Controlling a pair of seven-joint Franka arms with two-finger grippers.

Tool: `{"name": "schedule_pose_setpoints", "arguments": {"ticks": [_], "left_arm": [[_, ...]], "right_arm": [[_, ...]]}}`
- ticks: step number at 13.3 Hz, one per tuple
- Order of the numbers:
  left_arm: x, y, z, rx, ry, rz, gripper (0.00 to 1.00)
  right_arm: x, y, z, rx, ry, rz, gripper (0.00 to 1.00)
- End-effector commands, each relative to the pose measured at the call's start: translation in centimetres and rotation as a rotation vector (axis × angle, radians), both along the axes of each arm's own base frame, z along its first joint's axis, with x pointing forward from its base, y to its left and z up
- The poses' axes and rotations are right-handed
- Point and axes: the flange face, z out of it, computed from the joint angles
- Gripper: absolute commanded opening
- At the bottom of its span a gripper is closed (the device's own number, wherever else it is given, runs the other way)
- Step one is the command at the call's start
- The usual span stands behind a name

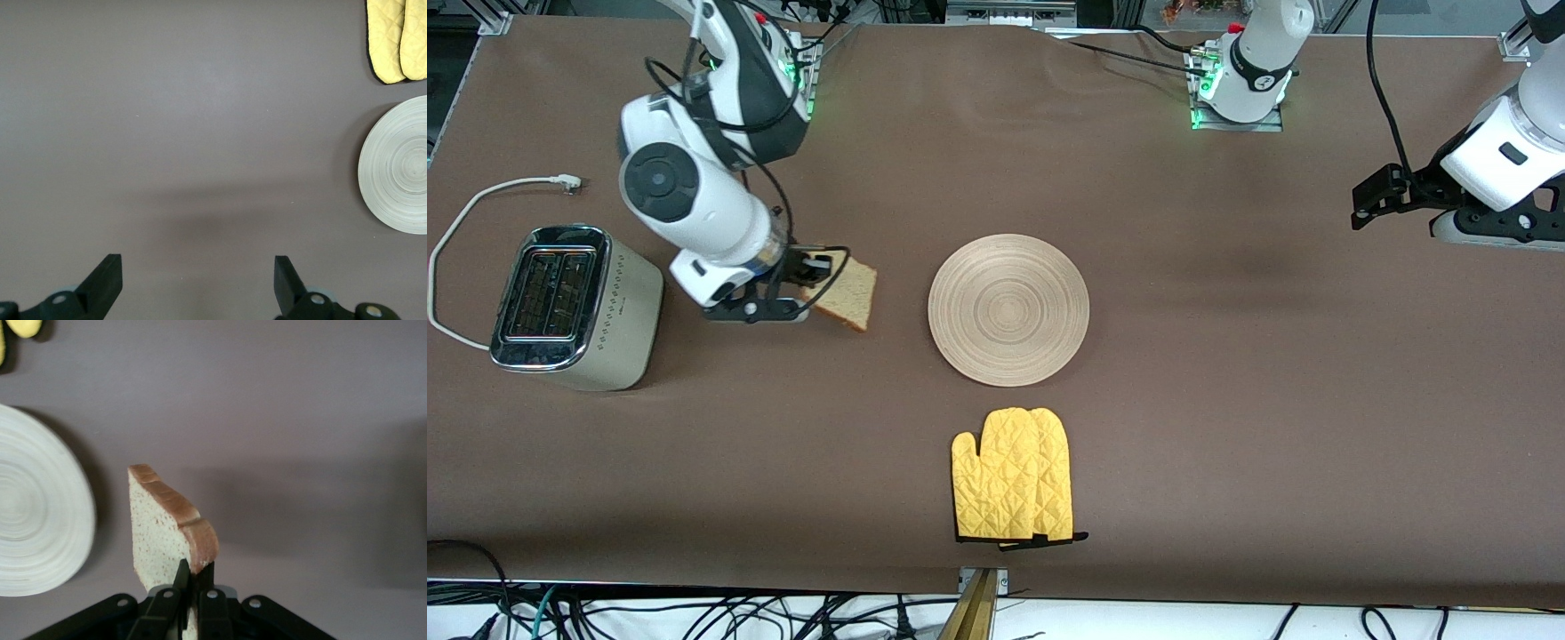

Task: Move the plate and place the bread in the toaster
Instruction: 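Lift the bread with the right gripper and carry it over the toaster, then lower the bread into the toaster slot with the right gripper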

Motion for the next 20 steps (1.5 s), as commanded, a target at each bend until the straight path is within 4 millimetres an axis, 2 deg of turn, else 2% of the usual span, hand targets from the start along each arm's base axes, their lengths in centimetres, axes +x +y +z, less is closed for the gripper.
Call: {"name": "schedule_pose_setpoints", "arguments": {"ticks": [1,3,5,9,12,14,16,20], "left_arm": [[0.0,0.1,0.4,0.02,0.004,-0.006,1.0],[0.0,0.2,0.4,0.02,0.004,-0.004,1.0],[0.0,0.2,0.4,0.02,0.004,-0.004,1.0],[0.0,0.1,0.4,0.02,0.004,-0.006,1.0],[0.0,0.1,0.4,0.02,0.004,-0.006,1.0],[-0.1,-0.1,0.4,0.02,0.004,-0.009,1.0],[0.0,0.0,0.6,0.02,0.001,-0.007,1.0],[0.0,0.0,0.6,0.02,0.001,-0.007,1.0]], "right_arm": [[2.7,-6.4,1.1,-0.022,0.008,0.094,0.0],[4.0,-11.4,3.6,-0.056,0.015,0.194,0.0],[4.4,-15.3,5.6,-0.118,0.045,0.234,0.0],[4.0,-23.0,6.3,-0.257,0.141,0.271,0.0],[3.4,-29.0,5.8,-0.293,0.207,0.299,0.0],[3.2,-31.2,6.0,-0.337,0.218,0.278,0.0],[3.3,-31.7,6.4,-0.377,0.22,0.268,0.0],[3.8,-32.4,4.9,-0.434,0.232,0.222,0.0]]}}
